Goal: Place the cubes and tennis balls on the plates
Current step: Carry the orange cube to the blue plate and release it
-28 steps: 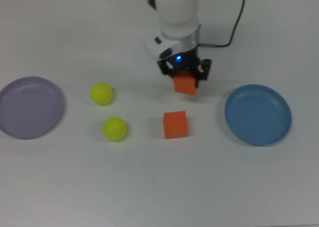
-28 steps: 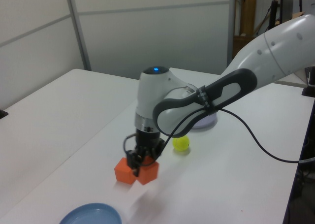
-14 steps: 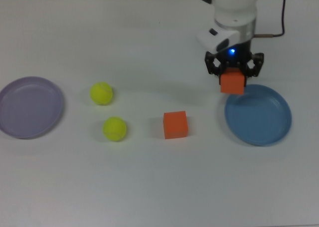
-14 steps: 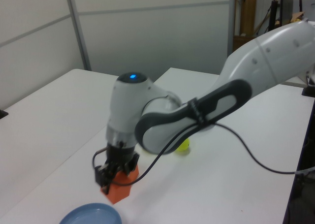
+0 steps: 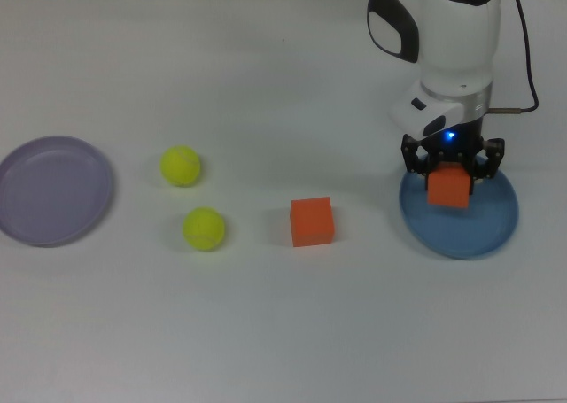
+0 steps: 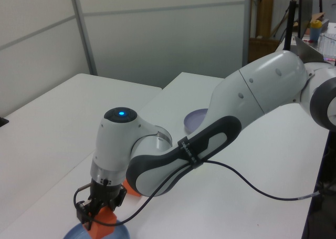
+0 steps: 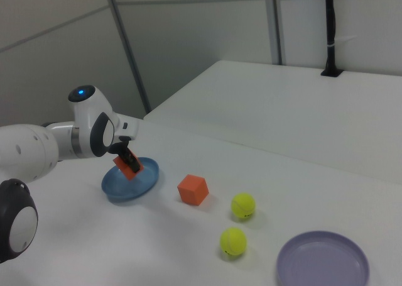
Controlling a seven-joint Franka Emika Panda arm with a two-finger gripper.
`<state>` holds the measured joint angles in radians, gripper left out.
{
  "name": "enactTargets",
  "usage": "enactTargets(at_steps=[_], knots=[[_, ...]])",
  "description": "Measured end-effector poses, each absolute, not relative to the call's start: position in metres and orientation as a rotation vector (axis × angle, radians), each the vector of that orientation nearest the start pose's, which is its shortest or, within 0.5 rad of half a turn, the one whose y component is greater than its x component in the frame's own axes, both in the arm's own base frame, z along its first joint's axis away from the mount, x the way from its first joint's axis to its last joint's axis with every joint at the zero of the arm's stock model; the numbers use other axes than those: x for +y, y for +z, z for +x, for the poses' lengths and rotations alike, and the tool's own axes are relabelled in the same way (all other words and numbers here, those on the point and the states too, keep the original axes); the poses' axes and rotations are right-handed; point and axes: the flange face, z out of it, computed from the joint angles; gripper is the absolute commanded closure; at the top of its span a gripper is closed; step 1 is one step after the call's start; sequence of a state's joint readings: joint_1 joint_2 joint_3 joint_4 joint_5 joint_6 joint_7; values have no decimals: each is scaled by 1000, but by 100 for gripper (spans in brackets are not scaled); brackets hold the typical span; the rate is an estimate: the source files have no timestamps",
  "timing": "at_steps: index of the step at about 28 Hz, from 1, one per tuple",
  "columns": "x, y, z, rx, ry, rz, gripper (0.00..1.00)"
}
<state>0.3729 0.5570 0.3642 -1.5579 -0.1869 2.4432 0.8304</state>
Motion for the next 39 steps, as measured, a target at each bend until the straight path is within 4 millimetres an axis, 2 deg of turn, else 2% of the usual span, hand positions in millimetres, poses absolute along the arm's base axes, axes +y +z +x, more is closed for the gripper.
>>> enactTargets(at_steps=[9, 10, 11, 12, 13, 14, 21, 28, 33, 36, 39], knots=[[470, 373, 554, 65, -330, -2828, 100], [471, 372, 554, 66, -328, -2829, 94], [471, 371, 553, 70, -326, -2829, 75], [471, 370, 553, 73, -323, -2830, 36], [471, 368, 554, 76, -320, -2831, 3], [471, 365, 554, 83, -314, -2833, 0], [473, 355, 557, 97, -333, -2815, 0], [473, 359, 559, 109, -341, -2807, 0], [470, 375, 567, 114, -383, -2790, 0], [458, 393, 577, 99, -435, -2782, 0], [436, 407, 590, 42, -468, -2806, 0]])
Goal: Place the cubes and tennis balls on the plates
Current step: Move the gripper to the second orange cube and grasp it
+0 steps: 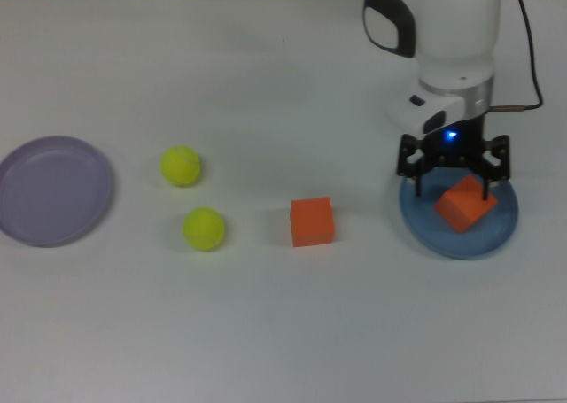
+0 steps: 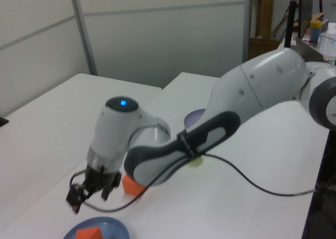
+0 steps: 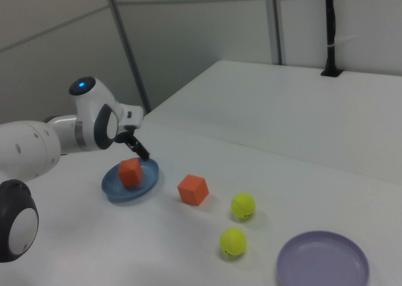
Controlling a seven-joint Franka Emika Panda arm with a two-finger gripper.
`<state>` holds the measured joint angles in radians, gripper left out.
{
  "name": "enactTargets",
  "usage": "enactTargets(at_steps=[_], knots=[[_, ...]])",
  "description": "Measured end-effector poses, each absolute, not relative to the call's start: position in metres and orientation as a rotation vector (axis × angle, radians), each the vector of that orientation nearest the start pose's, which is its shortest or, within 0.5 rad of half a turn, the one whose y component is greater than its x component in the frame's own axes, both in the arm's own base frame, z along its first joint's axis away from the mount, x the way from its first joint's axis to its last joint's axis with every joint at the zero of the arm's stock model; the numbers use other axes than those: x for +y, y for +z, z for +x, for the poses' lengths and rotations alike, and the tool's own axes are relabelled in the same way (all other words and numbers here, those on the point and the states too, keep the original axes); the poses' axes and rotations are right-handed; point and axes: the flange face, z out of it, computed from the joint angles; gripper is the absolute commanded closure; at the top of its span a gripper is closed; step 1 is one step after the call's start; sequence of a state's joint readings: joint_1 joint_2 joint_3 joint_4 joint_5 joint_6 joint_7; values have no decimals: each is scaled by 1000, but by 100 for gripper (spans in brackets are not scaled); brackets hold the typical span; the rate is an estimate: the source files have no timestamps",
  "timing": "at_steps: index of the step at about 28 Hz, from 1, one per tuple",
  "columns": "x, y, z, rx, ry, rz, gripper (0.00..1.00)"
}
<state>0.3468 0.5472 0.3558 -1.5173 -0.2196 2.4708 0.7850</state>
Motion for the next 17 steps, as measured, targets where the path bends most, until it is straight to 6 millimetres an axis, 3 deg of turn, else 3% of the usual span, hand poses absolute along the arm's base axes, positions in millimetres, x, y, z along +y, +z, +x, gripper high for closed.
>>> enactTargets(at_steps=[9, 17], knots=[[356, 406, 627, -239, -403, -2955, 0], [300, 412, 646, -351, -315, -2988, 0]])
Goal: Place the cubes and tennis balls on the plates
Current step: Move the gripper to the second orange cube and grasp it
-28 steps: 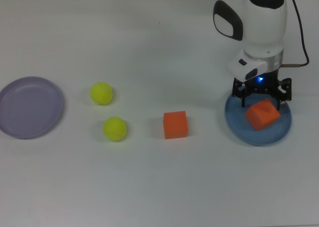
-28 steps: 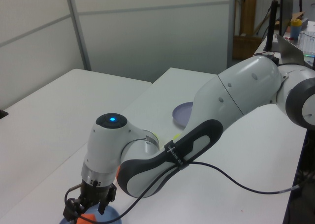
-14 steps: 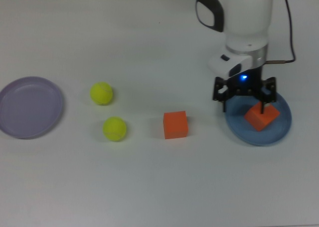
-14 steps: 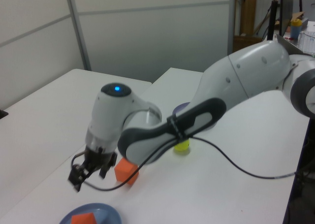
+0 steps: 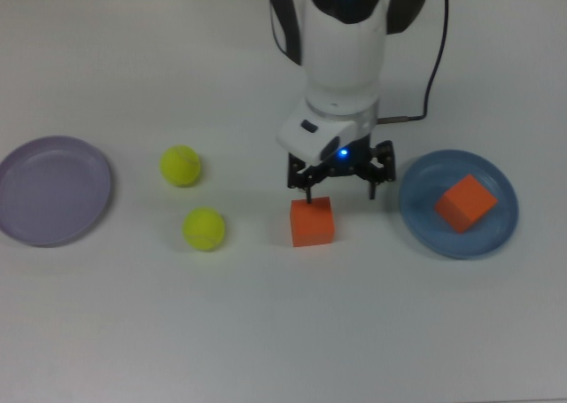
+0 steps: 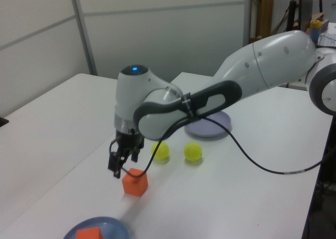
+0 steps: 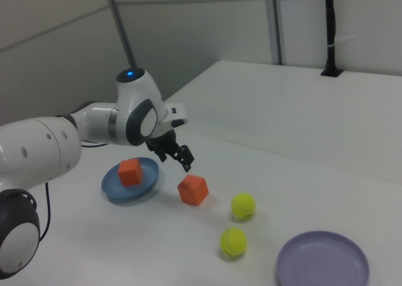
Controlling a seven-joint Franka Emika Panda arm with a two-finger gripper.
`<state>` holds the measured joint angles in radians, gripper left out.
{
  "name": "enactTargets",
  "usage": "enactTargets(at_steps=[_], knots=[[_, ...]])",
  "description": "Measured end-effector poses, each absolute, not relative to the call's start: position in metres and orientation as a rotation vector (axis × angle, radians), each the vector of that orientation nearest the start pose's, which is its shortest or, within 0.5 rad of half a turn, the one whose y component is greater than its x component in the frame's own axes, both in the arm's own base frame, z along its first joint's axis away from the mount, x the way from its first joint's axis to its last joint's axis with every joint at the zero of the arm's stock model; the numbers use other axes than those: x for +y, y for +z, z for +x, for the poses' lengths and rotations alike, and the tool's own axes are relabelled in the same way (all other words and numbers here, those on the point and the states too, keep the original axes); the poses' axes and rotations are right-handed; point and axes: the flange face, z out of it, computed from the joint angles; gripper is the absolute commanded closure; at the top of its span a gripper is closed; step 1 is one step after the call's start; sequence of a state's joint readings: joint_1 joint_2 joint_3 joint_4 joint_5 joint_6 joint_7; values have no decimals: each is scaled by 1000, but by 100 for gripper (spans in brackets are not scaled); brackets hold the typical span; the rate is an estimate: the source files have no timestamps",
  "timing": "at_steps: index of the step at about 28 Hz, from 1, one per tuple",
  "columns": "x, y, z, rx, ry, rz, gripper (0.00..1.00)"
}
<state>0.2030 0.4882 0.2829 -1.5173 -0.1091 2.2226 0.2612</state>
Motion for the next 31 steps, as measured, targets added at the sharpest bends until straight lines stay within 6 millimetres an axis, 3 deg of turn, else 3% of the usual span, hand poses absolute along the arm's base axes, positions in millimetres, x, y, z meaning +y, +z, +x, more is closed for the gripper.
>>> enactTargets(at_steps=[5, 10, 21, 31], knots=[[275, 418, 654, -342, -310, -3000, 0], [263, 412, 658, -334, -301, -3016, 0], [265, 389, 658, -338, -249, -3025, 0], [265, 348, 659, -340, -159, -3037, 0]])
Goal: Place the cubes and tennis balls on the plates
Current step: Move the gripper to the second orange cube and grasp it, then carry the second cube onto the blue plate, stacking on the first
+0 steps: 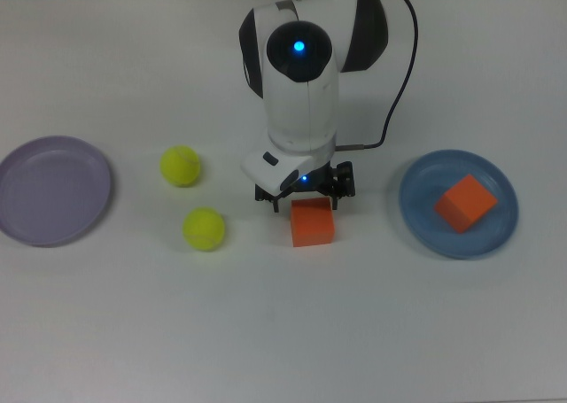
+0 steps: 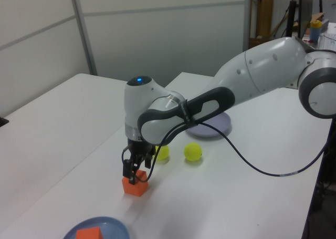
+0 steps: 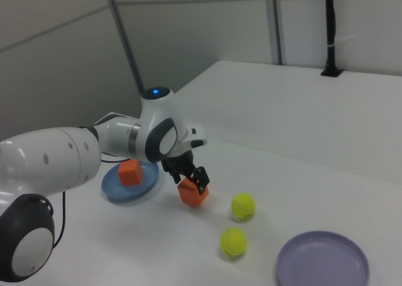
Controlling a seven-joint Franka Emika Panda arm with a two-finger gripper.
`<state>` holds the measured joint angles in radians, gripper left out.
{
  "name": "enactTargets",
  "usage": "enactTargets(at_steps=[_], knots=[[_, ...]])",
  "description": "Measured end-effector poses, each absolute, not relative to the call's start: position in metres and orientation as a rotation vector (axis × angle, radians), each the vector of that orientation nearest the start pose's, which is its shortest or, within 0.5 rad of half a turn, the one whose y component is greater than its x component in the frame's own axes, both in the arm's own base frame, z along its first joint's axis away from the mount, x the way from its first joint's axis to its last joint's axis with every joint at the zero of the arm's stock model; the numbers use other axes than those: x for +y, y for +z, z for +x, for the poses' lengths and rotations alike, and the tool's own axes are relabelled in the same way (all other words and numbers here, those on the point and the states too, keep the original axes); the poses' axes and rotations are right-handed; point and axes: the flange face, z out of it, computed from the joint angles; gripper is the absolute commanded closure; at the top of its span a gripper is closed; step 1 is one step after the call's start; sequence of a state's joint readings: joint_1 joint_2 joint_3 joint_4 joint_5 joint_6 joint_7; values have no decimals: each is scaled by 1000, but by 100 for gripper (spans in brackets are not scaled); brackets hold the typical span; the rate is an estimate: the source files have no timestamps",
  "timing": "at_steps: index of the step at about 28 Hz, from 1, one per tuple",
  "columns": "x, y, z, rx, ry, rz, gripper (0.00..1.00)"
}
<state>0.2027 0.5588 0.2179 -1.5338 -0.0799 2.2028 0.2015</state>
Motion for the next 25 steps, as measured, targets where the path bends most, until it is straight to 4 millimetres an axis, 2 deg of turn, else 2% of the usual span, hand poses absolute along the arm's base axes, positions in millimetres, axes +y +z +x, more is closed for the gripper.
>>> enactTargets(at_steps=[11, 19, 22, 24, 25], knots=[[269, 329, 658, -352, -122, -3039, 0], [282, 336, 663, -364, -256, -2997, 3], [289, 334, 661, -377, -263, -2992, 47], [291, 332, 660, -383, -263, -2992, 84], [291, 331, 660, -384, -262, -2992, 100]])
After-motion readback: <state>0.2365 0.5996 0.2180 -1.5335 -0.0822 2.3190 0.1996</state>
